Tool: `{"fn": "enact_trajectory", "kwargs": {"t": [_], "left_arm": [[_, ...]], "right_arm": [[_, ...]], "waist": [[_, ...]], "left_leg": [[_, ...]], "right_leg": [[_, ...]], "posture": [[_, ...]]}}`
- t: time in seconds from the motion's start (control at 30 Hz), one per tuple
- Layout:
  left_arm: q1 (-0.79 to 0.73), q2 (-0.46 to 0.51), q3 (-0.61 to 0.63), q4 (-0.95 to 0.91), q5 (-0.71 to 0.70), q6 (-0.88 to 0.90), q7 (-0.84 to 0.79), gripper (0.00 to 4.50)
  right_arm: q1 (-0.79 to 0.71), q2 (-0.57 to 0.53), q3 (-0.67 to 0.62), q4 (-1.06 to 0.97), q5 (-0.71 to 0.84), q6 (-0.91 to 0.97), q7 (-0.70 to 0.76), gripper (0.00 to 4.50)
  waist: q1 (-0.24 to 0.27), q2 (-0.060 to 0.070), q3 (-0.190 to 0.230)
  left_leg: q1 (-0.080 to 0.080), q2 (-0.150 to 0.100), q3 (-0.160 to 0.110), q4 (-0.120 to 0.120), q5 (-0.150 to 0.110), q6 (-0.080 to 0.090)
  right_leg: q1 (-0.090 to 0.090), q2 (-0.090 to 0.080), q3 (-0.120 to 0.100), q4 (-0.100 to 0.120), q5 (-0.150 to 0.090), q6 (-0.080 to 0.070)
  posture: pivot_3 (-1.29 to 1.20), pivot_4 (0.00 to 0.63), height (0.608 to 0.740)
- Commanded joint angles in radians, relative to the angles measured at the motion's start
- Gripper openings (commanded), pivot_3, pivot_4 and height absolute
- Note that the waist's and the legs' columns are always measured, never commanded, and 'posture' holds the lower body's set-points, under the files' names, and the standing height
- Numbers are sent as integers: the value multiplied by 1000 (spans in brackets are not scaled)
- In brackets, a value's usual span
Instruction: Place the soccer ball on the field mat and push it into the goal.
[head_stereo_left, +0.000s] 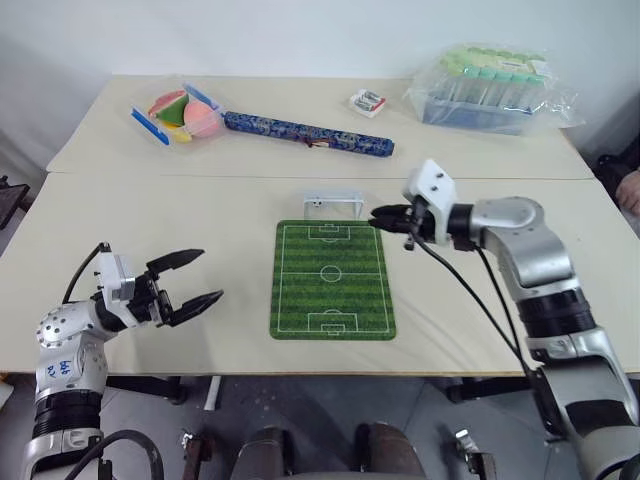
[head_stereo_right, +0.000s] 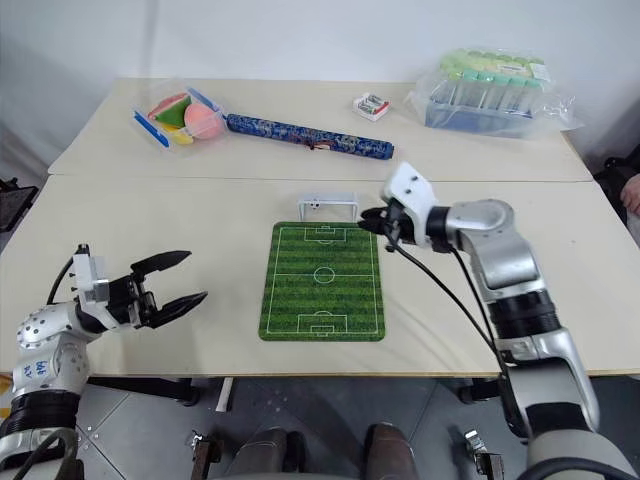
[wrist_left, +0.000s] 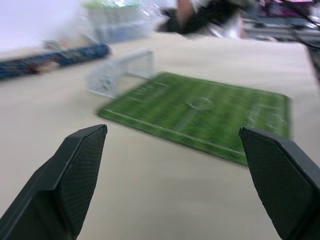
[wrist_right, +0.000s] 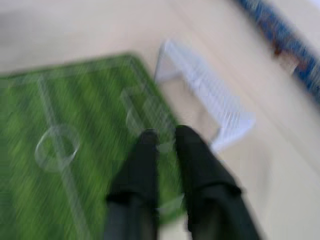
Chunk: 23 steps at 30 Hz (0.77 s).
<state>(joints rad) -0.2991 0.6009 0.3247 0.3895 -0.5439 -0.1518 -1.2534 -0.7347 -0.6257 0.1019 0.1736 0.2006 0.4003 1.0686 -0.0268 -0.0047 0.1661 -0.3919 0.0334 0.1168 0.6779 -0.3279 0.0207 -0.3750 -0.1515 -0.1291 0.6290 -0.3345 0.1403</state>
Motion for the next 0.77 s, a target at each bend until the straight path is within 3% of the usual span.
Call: {"fn": "enact_trajectory", "kwargs": {"t": [0.03,0.27,0.53,0.77], "left_arm": [[-31,4,45,17,8,6,106,4500],[-48,61,84,57,-36,90,92,4500],[-10,135,109,74,-51,169,11,4500],[-16,142,110,80,-36,178,10,4500]], "right_arm": [[84,-93,-106,-11,94,-101,150,1982],[204,-206,-215,272,140,-334,361,4440],[240,-230,-263,395,171,-421,436,4483],[254,-199,-305,388,177,-415,349,4483]], "waist": [[-1,-1,1],[-3,-2,2],[-4,0,4],[1,0,4]], "left_leg": [[0,0,0,0,0,0],[1,0,2,0,0,0],[2,2,3,1,0,0],[1,2,2,2,0,0]], "right_leg": [[0,0,0,0,0,0],[1,1,0,-1,0,0],[0,1,1,0,0,0],[1,0,1,0,0,0]], "posture": [[0,150,740],[0,150,740],[0,150,740],[0,150,740]]}}
